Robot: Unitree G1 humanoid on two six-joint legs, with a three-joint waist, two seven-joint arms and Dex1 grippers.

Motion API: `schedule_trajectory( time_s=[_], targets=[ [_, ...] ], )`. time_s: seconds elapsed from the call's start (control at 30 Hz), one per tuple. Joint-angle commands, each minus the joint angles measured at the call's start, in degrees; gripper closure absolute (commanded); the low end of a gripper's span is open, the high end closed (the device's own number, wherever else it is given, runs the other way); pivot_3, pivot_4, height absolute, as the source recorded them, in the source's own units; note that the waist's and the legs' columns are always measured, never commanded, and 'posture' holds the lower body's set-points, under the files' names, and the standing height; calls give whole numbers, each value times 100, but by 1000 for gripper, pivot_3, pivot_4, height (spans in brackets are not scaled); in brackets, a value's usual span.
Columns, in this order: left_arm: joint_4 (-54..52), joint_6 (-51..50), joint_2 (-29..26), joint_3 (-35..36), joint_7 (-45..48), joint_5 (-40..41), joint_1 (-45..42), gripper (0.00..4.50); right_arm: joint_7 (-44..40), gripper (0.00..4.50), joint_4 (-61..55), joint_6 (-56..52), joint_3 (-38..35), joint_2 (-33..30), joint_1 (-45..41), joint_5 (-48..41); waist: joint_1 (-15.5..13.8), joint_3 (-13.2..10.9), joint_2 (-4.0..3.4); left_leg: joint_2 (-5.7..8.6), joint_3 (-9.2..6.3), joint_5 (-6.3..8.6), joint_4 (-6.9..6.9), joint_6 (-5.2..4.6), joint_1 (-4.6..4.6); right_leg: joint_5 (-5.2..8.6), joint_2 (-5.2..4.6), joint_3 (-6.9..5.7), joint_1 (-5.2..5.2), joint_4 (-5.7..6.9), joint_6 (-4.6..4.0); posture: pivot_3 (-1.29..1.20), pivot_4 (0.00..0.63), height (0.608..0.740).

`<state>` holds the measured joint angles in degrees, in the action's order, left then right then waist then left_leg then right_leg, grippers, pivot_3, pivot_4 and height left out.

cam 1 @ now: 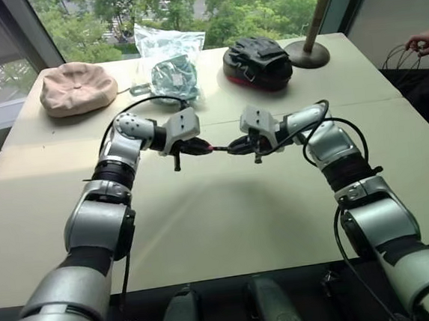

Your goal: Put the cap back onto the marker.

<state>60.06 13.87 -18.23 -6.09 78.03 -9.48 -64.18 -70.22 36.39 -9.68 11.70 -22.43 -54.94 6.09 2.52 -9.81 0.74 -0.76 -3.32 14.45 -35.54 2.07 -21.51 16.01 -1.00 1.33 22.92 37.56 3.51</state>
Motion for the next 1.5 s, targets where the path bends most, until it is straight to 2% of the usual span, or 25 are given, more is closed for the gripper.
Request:
schedule_trajectory(
  time_s=[0.03, 0.33, 0.63, 0.77, 1.07, 1.27, 1.33, 1.37, 1.5],
  targets=[
    [-785, 12, 1002, -111, 741, 853, -24, 4481, 502, 4500, -435, 146, -145, 585, -528, -358, -3, 0, 0, -1, 0, 0, 0, 0, 0, 0, 0, 0, 0, 0, 0, 0, 150, 740],
    [-843, 617, 456, -706, 655, 21, 208, 4481, 517, 4500, -417, 136, -176, 540, -500, -339, -8, 1, 0, -1, 1, 0, -6, 0, 4, 0, 0, 2, -6, 1, 0, 0, 150, 740],
    [-775, 742, 57, -1031, 562, -549, 134, 4481, 535, 4500, -297, 131, -126, 542, -495, -325, 2, 1, 0, -1, 1, 0, -14, 0, 8, 0, 3, 4, -7, 13, 0, 0, 150, 740],
    [-718, 879, -176, -1363, 234, -985, 50, 4481, 578, 4500, -220, 115, -119, 577, -540, -286, 1, 1, 0, -1, -1, 0, -16, 0, 8, 0, 4, 5, -7, 18, 0, 0, 150, 740],
    [-599, 926, -64, -1340, 49, -768, 22, 4481, 664, 4500, -166, 71, -147, 641, -609, -352, 3, 2, 1, -3, -2, 1, -42, -1, 14, 0, 10, 10, -13, 40, -1, 0, 150, 740],
    [-380, 852, -204, -1249, -44, -751, -120, 4481, 631, 4500, -77, 102, -128, 503, -527, -299, -1, 2, 1, -3, -2, 1, -46, -2, 12, 0, 10, 10, -13, 41, -1, 0, 150, 740],
    [-303, 833, -258, -1224, -188, -783, -167, 3501, 628, 4500, -23, 130, -121, 435, -492, -265, 8, 2, 0, -3, -2, 1, -46, -2, 12, 0, 10, 10, -13, 41, -1, 0, 150, 740],
    [-277, 804, -279, -1207, -214, -776, -178, 3164, 623, 4500, 5, 152, -108, 394, -471, -244, 11, 2, 0, -3, 0, 1, -45, -2, 13, 0, 10, 11, -13, 41, -1, 0, 150, 740],
    [-212, 873, -355, -1206, -435, -743, -195, 1143, 594, 4500, 102, 227, -52, 229, -369, -199, -1, 1, -1, -3, -4, 2, -44, -4, 3, 0, 13, 12, -2, 42, -1, 0, 150, 740]
  ],
)
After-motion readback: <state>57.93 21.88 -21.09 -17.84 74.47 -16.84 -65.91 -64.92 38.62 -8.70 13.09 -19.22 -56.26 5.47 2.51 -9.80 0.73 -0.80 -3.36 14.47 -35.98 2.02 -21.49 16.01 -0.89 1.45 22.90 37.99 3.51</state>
